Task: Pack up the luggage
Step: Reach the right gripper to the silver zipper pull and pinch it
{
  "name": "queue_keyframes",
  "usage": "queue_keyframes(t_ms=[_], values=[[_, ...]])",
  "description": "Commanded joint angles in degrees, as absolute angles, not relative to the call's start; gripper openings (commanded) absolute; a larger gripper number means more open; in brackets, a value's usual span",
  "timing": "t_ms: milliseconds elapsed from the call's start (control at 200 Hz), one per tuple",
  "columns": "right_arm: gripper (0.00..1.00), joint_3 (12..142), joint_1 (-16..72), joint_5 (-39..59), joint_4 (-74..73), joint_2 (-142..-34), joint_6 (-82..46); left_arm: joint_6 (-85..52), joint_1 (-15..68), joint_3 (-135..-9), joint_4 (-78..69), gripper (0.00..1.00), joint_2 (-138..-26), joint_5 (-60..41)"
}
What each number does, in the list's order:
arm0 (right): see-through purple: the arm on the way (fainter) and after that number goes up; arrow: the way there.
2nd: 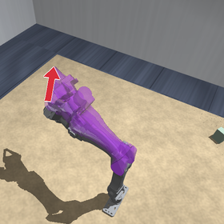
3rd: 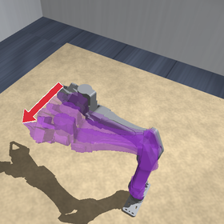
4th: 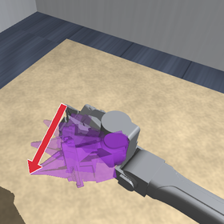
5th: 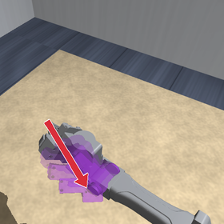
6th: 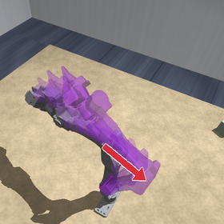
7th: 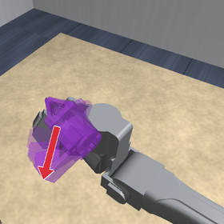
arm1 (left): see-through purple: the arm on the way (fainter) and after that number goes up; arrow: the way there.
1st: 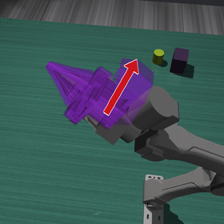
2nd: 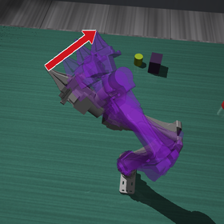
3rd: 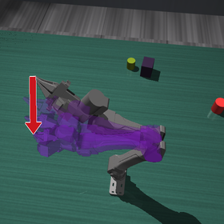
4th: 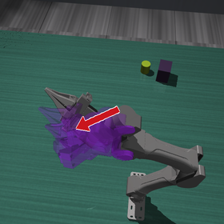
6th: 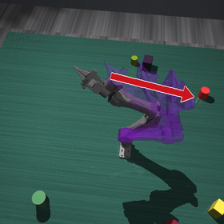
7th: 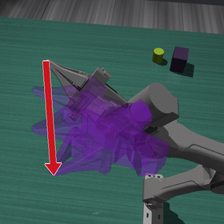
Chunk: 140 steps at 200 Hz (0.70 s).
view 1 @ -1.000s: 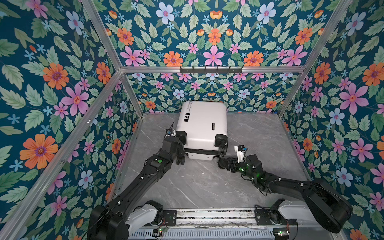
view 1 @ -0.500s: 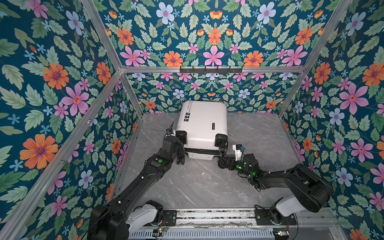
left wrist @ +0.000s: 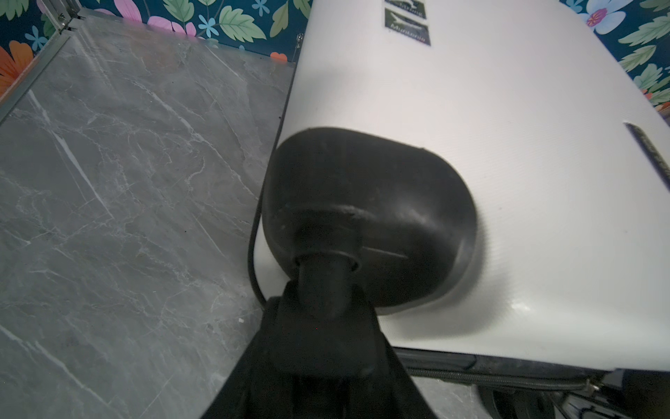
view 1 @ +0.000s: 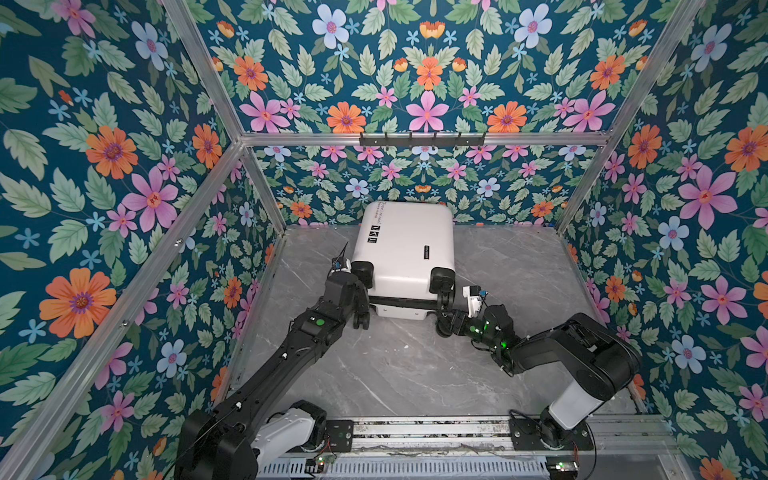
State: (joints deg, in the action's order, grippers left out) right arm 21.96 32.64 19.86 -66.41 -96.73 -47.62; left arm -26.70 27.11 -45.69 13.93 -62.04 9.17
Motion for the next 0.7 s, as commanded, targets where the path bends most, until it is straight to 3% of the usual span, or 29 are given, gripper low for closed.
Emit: queue_keyframes(t_ms=[0, 695], values=[[0.38, 21.8, 32.7, 20.6, -72.3, -97.4, -48.9, -28.6, 26.9, -45.8, 16.3, 0.0, -62.1, 12.6], [0.26, 21.8, 32.6, 20.5, -68.6, -92.2, -48.6, -28.8, 26.9, -45.3, 15.9, 0.0, -62.1, 12.3]])
